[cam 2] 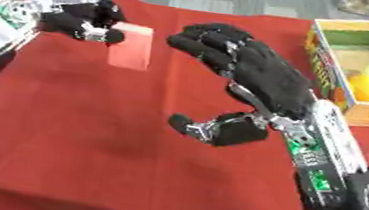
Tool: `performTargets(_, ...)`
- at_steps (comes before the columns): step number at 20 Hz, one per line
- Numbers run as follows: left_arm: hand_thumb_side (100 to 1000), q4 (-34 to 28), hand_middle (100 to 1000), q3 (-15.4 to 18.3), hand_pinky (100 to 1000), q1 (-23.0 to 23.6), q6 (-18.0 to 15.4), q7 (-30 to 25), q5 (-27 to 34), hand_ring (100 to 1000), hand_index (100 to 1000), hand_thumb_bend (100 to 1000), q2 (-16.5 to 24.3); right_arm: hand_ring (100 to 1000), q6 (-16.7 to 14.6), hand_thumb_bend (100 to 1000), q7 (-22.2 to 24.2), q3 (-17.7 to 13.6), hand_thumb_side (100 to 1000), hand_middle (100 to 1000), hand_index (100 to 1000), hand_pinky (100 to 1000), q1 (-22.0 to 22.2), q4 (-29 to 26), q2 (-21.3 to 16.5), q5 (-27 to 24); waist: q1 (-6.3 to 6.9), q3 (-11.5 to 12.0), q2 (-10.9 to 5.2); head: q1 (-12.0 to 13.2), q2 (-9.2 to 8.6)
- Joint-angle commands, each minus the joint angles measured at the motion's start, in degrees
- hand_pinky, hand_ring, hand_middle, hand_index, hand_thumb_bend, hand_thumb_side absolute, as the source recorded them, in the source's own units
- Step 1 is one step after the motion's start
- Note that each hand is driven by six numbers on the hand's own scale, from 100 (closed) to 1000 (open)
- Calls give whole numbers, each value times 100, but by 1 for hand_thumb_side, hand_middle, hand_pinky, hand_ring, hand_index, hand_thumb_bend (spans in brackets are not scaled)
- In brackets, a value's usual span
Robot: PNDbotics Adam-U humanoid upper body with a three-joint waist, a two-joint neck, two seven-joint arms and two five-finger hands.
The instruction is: Pick up the objects with one hand, pass them to the other hand, and then place them into the box on the other side of the table.
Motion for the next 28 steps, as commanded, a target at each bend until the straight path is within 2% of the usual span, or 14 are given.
performTargets(1,478,-297,388,-92,611,-151,123,-110,158,453,482,143,40,909,177,421,-14,-1,557,858,969,876,-127,3,40,171,21,-1,-183,-53,-11)
performTargets(4,479,-423,388,-218,611,-164,215,-187,184,453,482,144,-15,915,488,434,-113,32,562,864,969,879,-155,11,83,406,25,-1,-182,-80,-11)
performTargets(5,432,-434,387,-251,611,-161,243,-198,179,453,482,159,-29,917,581,435,-143,45,570,864,968,878,-162,13,94,482,26,-2,-182,-85,-11)
performTargets(6,480,-431,387,-283,611,-155,272,-204,168,453,481,146,-46,917,682,446,-174,56,577,863,967,877,-168,15,105,560,27,-3,-182,-92,-11)
performTargets(11,478,-416,385,-330,610,-144,338,-160,138,453,479,141,-141,922,1017,434,-179,132,645,853,967,872,-162,69,147,783,15,-4,-176,-112,-11)
performTargets(21,472,-276,379,-226,607,-227,312,179,43,451,473,134,-319,924,1115,416,197,187,679,855,968,871,-148,39,176,798,2,-16,-162,-88,-11)
performTargets(26,473,-234,377,-205,606,-304,377,299,87,449,471,127,-471,918,1104,401,312,201,652,846,969,866,-149,58,190,851,-6,-15,-162,-77,-11)
performTargets(28,476,-257,377,-223,606,-342,410,307,124,449,472,126,-530,905,1119,384,316,201,615,820,967,858,-150,91,194,908,-8,-14,-162,-73,-11)
